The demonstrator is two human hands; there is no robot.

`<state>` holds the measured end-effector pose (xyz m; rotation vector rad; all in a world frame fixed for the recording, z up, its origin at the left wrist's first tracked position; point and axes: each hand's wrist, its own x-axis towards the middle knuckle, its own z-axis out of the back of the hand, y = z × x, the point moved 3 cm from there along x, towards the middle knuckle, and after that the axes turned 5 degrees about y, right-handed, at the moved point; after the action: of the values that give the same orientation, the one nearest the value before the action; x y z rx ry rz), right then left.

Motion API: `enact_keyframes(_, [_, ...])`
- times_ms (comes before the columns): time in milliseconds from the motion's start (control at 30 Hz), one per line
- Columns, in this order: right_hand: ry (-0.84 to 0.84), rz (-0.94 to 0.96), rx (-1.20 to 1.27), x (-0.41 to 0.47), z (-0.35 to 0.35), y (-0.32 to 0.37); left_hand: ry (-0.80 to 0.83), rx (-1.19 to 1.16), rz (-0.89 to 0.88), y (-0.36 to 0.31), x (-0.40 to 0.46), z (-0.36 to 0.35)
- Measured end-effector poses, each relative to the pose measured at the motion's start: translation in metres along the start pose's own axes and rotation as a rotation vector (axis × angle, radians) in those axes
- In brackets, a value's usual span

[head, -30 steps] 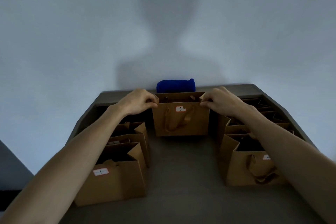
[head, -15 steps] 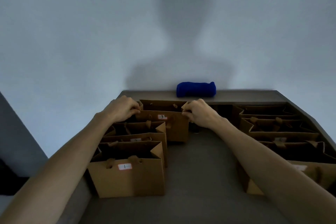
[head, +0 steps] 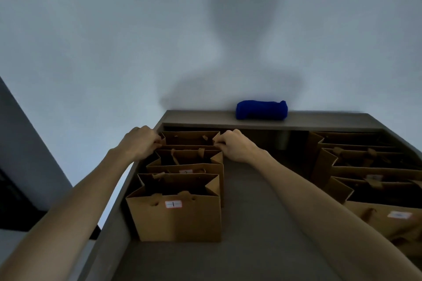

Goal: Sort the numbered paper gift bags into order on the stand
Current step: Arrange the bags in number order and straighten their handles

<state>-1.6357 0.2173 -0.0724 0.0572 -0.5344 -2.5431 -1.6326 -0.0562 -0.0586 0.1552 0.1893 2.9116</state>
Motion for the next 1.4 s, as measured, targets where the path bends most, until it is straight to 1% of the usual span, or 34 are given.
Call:
enact_keyframes(100, [-0.017, 0.016, 0.055, -0.012, 0.007, -0.001, -0.043, -0.057, -0.048, -0.013, 0.0, 0.004])
enact_keyframes(233, [-0.145, 0.021, 0.12, -0.046, 0.026, -0.006, -0.215, -0.396, -0.126, -0.06, -0.008, 0.029])
enact_keyframes(333, [-0.256, 0.0, 0.15, -0.088, 0.04, -0.02, -0.316, -0.591, -0.208, -0.109, -0.032, 0.046])
enact_keyframes(433, [-0.345, -0.043, 0.177, -0.14, 0.048, -0.038, -0.356, -0.754, -0.353, -0.155, -0.059, 0.054])
enact_keyframes(533, [-0.424, -0.085, 0.168, -0.193, 0.052, -0.055, -0.316, -0.831, -0.476, -0.195, -0.072, 0.049])
enact_keyframes(700, [-0.533, -0.167, 0.125, -0.269, 0.065, -0.089, -0.199, -0.87, -0.56, -0.259, -0.071, 0.026])
enact_keyframes(800, [-0.579, -0.256, 0.105, -0.303, 0.078, -0.114, -0.119, -0.849, -0.641, -0.304, -0.066, 0.016])
enact_keyframes(867, [-0.563, -0.333, 0.071, -0.322, 0.086, -0.126, -0.084, -0.826, -0.732, -0.336, -0.063, 0.015])
enact_keyframes(933, [-0.513, -0.4, 0.002, -0.336, 0.091, -0.135, -0.05, -0.796, -0.807, -0.363, -0.059, 0.014])
enact_keyframes(1033, [-0.395, -0.46, -0.058, -0.352, 0.091, -0.148, -0.03, -0.682, -0.852, -0.391, -0.054, 0.014])
enact_keyframes(1100, [-0.29, -0.49, -0.134, -0.358, 0.086, -0.157, -0.021, -0.625, -0.85, -0.403, -0.049, 0.013])
enact_keyframes(1167, [-0.244, -0.489, -0.224, -0.361, 0.081, -0.164, 0.0, -0.626, -0.837, -0.411, -0.044, 0.013])
enact_keyframes(1267, [-0.257, -0.515, -0.239, -0.364, 0.079, -0.169, 0.007, -0.659, -0.824, -0.414, -0.038, 0.014])
enact_keyframes(1400, [-0.313, -0.488, -0.233, -0.356, 0.08, -0.167, -0.026, -0.716, -0.808, -0.402, -0.035, 0.021])
